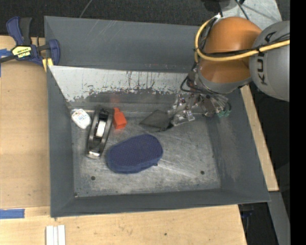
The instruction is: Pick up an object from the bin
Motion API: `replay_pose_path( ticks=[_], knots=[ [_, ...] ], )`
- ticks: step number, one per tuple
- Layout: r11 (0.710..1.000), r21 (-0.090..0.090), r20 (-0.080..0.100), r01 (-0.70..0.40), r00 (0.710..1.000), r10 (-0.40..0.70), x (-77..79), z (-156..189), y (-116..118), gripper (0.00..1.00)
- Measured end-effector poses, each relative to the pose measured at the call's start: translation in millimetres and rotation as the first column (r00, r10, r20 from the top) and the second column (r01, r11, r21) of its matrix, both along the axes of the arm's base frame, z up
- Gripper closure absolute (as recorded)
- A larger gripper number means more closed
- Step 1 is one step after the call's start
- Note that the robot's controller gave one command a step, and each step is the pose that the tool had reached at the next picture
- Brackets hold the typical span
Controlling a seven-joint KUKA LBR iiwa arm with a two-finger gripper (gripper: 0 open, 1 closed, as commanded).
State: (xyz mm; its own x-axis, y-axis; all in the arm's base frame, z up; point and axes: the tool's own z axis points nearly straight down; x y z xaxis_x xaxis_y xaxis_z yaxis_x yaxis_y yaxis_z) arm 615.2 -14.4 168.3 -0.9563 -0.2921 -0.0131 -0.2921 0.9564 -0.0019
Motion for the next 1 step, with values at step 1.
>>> replay_pose_path(
  ticks=[1],
  knots=[
    [1.000,-0.002,-0.002,-0.022,1.000,0.022,0.2,53.8,6.3,1.00]
  ],
)
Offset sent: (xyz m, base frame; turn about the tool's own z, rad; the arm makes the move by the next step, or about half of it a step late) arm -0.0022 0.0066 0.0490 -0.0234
